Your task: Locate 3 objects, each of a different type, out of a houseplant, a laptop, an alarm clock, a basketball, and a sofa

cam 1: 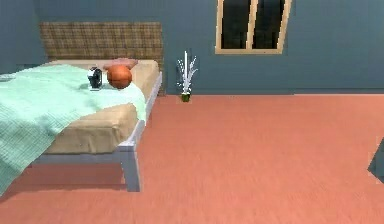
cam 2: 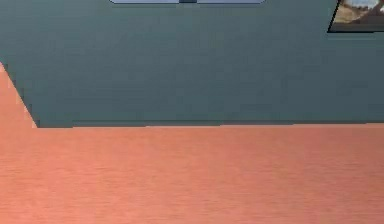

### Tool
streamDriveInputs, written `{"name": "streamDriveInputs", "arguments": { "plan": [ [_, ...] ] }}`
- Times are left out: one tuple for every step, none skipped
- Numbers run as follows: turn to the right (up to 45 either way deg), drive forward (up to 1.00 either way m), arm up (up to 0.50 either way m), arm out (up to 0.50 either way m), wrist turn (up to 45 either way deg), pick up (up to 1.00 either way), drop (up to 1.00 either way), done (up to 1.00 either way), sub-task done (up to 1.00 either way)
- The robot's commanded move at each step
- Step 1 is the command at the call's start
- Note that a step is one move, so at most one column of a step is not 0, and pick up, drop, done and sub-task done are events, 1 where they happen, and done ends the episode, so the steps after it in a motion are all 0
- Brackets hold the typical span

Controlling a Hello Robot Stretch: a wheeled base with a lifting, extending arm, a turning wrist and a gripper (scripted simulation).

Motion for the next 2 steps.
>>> {"name": "streamDriveInputs", "arguments": {
  "plan": [
    [-27.0, 0.0, 0.0, 0.0, 0.0, 0.0, 0.0, 0.0, 0.0],
    [0.0, 1.0, 0.0, 0.0, 0.0, 0.0, 0.0, 0.0, 0.0]
  ]
}}
